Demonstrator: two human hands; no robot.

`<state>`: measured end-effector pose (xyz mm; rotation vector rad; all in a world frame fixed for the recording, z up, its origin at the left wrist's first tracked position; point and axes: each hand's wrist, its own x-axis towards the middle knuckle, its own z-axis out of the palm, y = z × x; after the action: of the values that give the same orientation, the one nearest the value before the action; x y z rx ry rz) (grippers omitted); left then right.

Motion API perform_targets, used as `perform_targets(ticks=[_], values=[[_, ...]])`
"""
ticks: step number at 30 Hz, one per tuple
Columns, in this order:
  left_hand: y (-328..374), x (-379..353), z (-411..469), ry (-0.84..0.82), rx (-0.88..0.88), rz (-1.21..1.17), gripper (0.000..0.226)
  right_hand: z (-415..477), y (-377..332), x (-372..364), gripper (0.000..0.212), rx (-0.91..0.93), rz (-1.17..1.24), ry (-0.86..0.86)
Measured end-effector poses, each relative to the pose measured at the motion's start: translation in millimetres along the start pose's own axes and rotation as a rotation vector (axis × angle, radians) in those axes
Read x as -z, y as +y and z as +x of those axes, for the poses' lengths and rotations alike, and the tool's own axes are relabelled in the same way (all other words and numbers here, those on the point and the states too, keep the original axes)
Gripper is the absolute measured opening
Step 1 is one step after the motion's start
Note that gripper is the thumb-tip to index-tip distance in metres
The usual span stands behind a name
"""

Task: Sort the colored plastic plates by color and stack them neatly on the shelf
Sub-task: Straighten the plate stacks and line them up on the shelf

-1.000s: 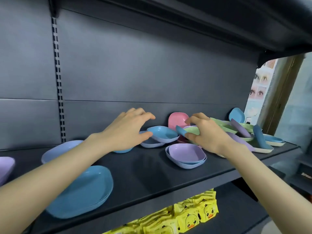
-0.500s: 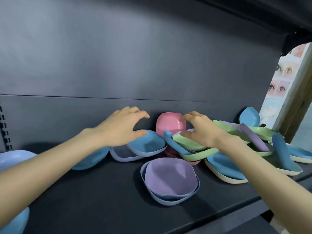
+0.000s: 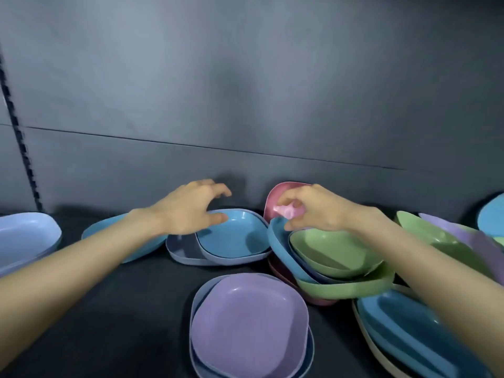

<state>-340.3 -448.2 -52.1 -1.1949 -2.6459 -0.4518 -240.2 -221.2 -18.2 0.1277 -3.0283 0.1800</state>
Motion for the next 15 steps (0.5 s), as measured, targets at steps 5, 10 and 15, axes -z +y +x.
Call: perform_targets(ticks=[5, 10, 15], values=[[-14.5, -8.1, 15.6, -0.088, 0.089, -0.053, 0.052, 20.0, 5.8, -2.0, 0.035, 0.086, 0.077, -0.018], [-27.7, -14.6, 31.0, -0.159, 0.155, -0.070, 0.058, 35.0, 6.7, -4.4, 0.030, 0.099, 0.149, -0.070], [-34.1, -21.7, 41.6, -0.230, 0.171, -0.080, 0.044, 45.0, 7.8, -12.3, 0.021, 0.091, 0.195, -0.134]])
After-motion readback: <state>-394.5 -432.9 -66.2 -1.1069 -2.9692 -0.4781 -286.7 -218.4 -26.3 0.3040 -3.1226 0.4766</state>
